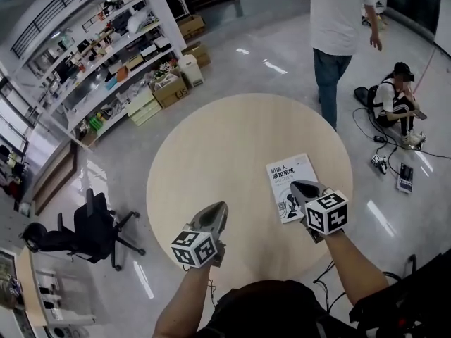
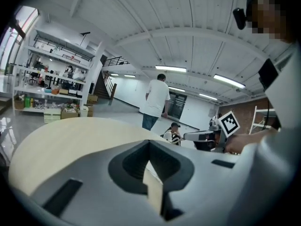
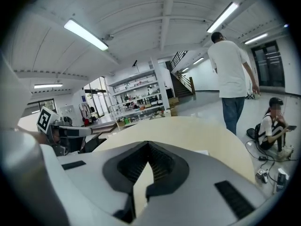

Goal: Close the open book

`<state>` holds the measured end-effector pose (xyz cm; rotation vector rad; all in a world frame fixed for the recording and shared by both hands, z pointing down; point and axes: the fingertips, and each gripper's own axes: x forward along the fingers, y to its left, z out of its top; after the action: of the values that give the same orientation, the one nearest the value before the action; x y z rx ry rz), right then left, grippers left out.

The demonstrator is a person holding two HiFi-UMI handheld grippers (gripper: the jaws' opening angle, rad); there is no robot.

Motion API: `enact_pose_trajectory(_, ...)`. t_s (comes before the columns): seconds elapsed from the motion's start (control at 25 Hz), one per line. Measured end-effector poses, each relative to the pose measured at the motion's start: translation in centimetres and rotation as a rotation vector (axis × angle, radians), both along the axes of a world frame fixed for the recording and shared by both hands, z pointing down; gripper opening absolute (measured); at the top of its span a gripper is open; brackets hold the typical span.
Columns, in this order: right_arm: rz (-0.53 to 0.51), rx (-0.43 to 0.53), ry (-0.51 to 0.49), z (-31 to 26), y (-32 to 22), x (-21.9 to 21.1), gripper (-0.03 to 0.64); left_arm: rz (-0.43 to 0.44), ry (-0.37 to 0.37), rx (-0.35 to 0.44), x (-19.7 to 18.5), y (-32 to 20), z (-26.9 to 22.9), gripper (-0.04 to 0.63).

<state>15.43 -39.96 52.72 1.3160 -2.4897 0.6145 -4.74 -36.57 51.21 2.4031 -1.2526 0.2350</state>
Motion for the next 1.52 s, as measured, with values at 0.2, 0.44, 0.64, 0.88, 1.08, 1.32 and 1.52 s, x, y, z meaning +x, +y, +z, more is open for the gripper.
enact_pose_trajectory(0.2, -0.03, 0.028, 0.0, -1.1, 0.6, -0.4, -0.002, -0.016, -0.009, 0.024, -0.9, 1.7, -1.5, -0.011)
enact_pose_trajectory(0.44, -0.017, 0.055, -0.024, -2.7, 3.4, -1.3, -0.002, 0.014, -0.028, 0.091, -1.9, 5.5, -3.5, -0.011)
enact_pose_trajectory(0.64, 0.003, 0.105, -0.029, -6.2, 8.4, -3.6, -0.002, 0.045, 0.011, 0.134, -3.6, 10.3, -5.8, -0.011)
enact_pose_trajectory(0.88, 0.018, 0.164, -0.024, -9.2, 17.5, -6.6, -0.002, 0.104, 0.02, 0.193, -6.2, 18.5, -7.3, -0.011)
enact_pose_trajectory(1.08, 0.041, 0.166, -0.046, -11.0, 25.3, -8.4, -0.002, 0.137, 0.061, 0.191, -7.5, 24.5, -7.1, -0.011)
enact_pose_trajectory(1.32, 0.009, 0.225, -0.044, -13.7, 33.0, -9.3, -0.002, 0.134, 0.096, 0.219, -7.5, 31.2, -9.4, -0.011)
enact_pose_trajectory(1.52, -0.014, 0.253, -0.084, -14.6, 38.5, -7.6, -0.002, 0.125, 0.079, 0.265, -5.4, 36.3, -11.5, -0.011)
